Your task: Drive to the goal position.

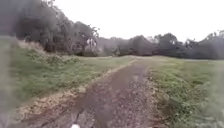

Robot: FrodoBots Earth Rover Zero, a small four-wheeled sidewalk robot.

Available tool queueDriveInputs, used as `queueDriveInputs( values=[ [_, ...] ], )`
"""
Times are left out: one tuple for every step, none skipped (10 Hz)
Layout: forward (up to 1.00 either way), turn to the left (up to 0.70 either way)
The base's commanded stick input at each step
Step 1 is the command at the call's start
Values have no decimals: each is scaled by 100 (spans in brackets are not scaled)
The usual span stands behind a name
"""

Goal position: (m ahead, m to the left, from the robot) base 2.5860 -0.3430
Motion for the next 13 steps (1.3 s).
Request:
queueDriveInputs(
  values=[
    [100,-40],
    [100,-40],
    [100,-40],
    [100,-40],
    [100,-21],
    [100,0],
    [100,0],
    [100,0],
    [100,0],
    [100,0],
    [100,0],
    [100,-35],
    [100,-40]
  ],
)
